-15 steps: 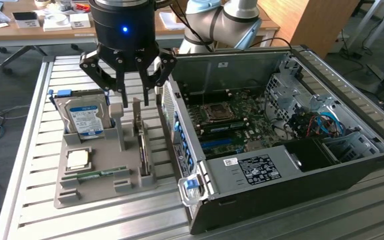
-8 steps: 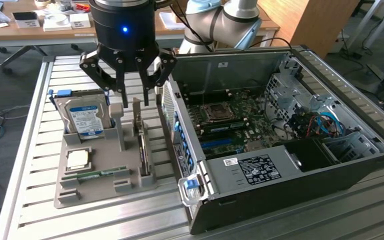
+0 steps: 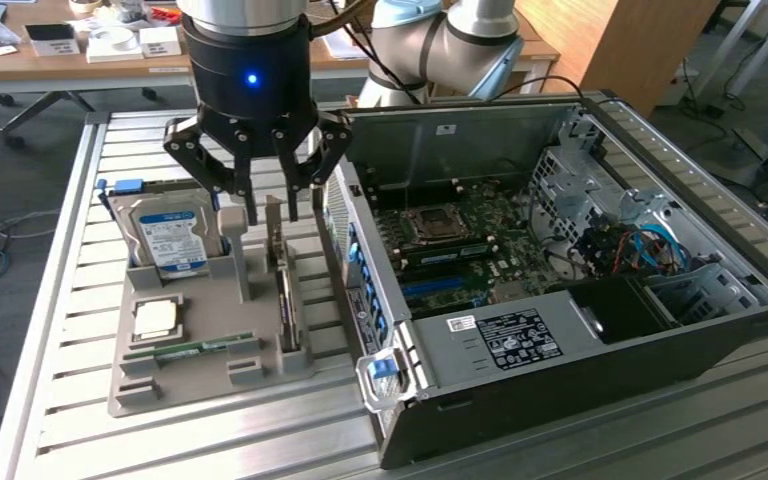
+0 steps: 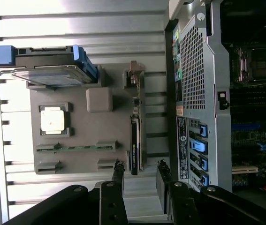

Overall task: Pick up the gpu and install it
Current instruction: 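Pick up the gpu and move the gpu toward the slot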

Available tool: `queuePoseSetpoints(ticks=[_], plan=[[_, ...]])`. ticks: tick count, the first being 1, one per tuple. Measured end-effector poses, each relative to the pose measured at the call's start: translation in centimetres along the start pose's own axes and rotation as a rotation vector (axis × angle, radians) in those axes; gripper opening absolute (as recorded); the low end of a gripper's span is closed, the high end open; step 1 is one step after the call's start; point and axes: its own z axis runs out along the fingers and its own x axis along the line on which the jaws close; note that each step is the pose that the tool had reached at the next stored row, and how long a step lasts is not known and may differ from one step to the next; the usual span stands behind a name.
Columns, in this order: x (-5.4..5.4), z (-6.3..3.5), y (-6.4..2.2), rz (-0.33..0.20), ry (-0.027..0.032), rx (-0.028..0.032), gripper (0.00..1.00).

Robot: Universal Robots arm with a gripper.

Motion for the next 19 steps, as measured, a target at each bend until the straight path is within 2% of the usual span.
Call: queuePoseSetpoints(ticks=[10, 19], plan=[[0.0, 0.16, 0.00, 0.000, -0.0002, -0.0003, 0.42], [0.0, 1.31, -0.06, 0.000, 0.0000, 0.0000, 0.42]])
